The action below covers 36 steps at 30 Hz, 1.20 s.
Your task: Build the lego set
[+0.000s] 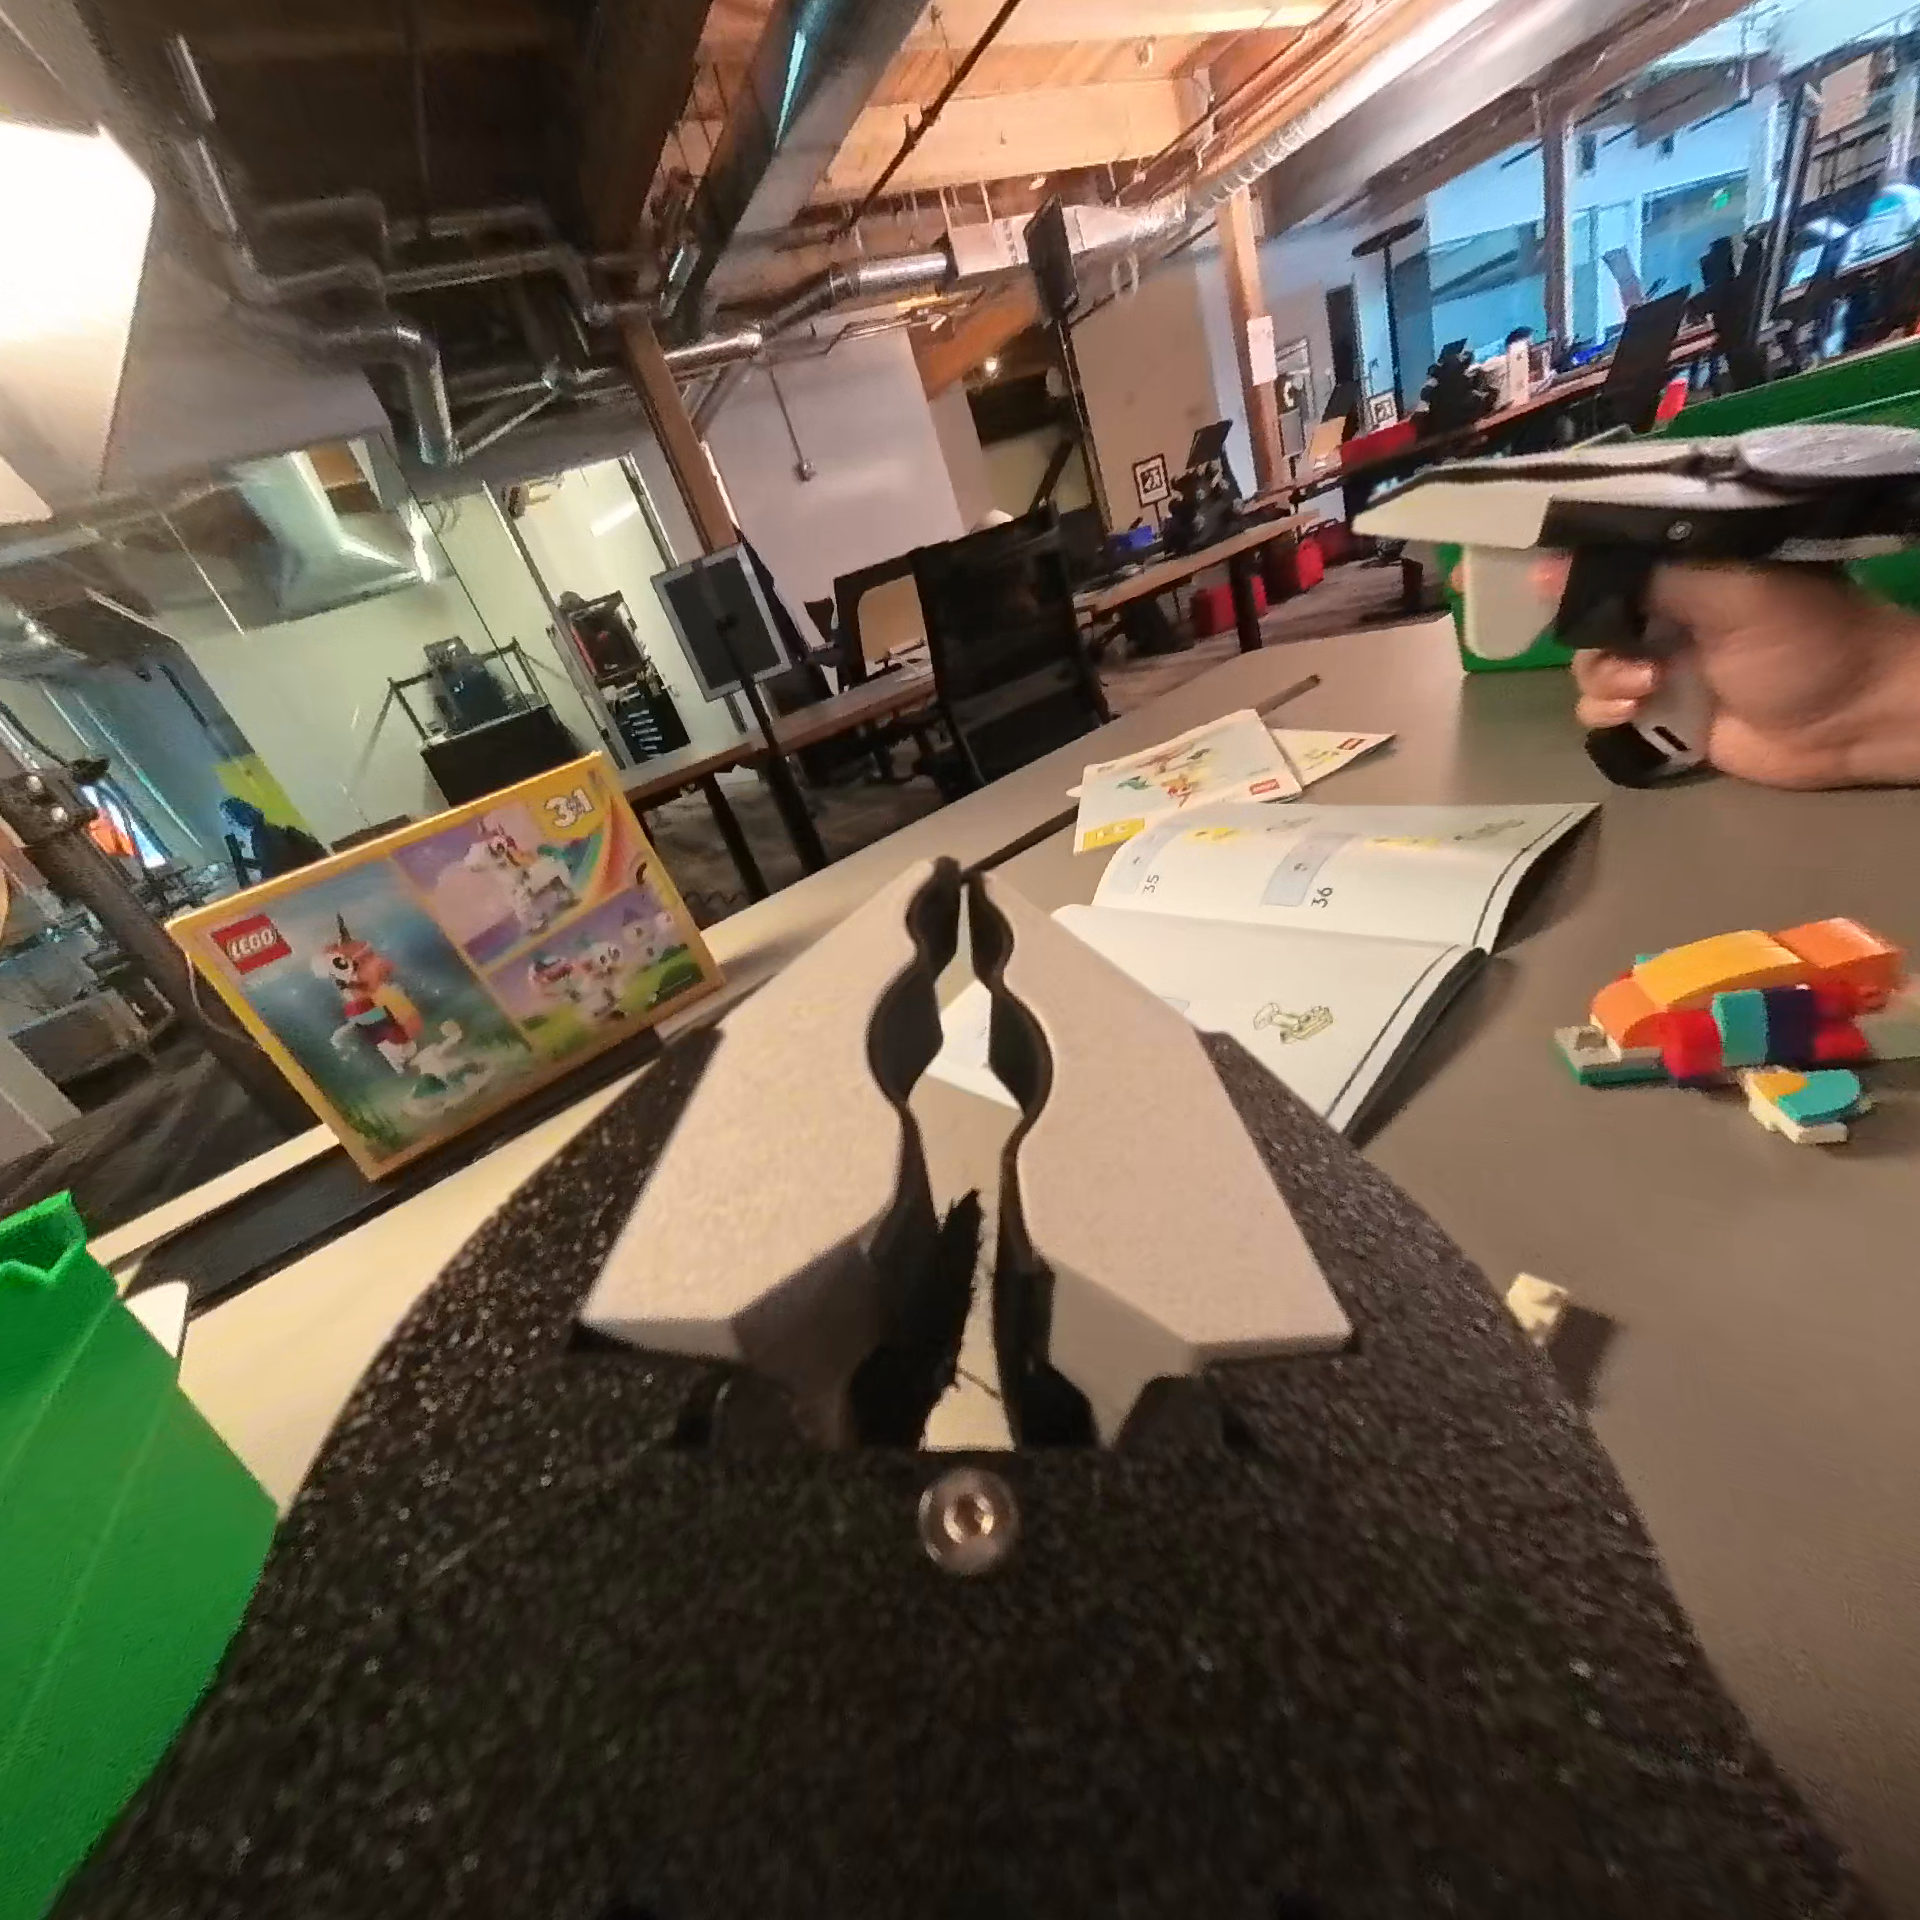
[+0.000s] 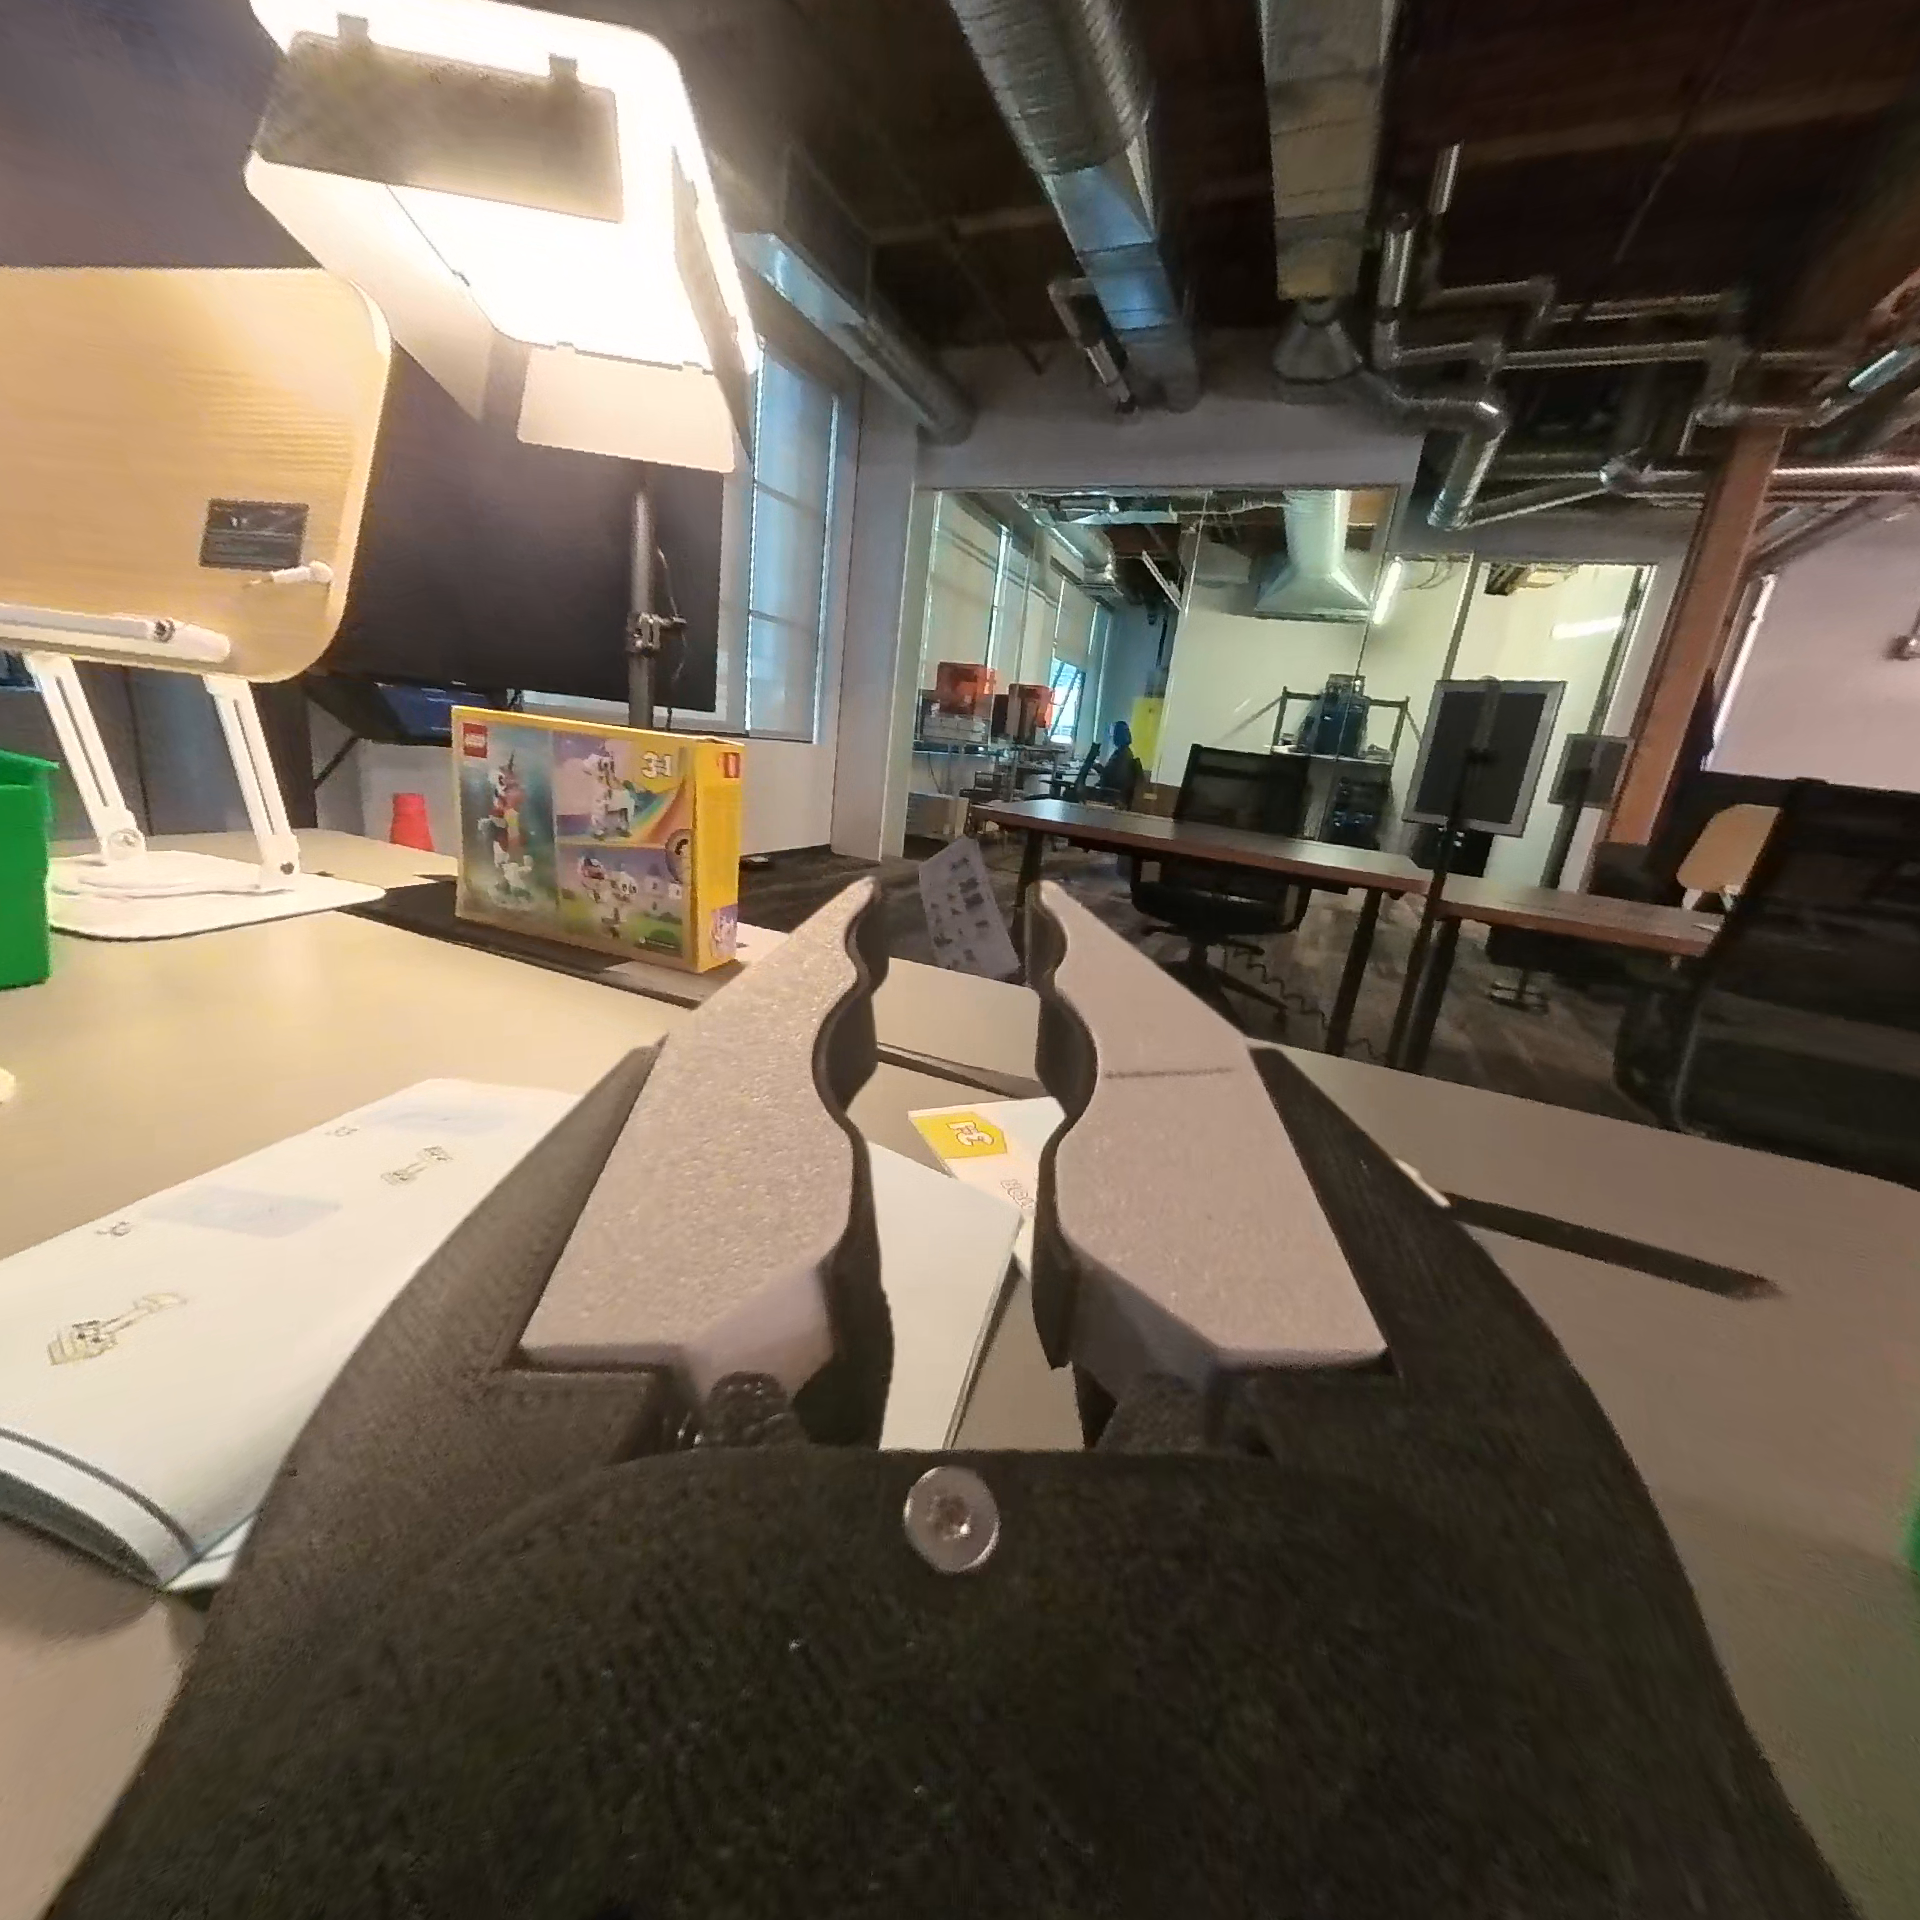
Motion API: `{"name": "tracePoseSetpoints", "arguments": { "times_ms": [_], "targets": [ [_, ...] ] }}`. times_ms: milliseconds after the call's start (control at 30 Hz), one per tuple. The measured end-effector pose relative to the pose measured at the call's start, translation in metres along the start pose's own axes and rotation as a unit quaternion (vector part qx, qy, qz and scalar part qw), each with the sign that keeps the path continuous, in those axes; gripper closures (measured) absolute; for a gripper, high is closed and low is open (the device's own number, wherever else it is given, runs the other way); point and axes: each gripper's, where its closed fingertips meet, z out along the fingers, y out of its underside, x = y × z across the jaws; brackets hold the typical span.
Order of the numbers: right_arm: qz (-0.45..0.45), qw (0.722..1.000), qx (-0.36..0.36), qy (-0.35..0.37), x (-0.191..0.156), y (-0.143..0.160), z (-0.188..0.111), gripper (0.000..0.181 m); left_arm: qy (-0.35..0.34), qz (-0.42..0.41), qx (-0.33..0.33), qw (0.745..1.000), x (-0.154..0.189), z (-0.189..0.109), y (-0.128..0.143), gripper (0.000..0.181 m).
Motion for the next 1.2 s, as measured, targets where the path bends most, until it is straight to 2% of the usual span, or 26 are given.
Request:
{"name": "tracePoseSetpoints", "arguments": {
  "times_ms": [200, 400, 1200],
  "targets": [
    [-0.026, 1.000, -0.002, -0.016, -0.008, 0.002, 0.004, 0.160, -0.005, -0.026, 0.015, 1.000, -0.006, -0.002, -0.002, 0.181],
    [-0.015, 1.000, -0.004, -0.020, -0.008, 0.004, 0.005, 0.160, -0.023, -0.054, 0.025, 0.998, -0.019, -0.005, -0.003, 0.181],
    [-0.020, 1.000, -0.003, -0.019, -0.010, 0.004, 0.005, 0.162, -0.030, -0.036, 0.046, 0.998, -0.020, -0.010, -0.011, 0.181]
  ]
}}
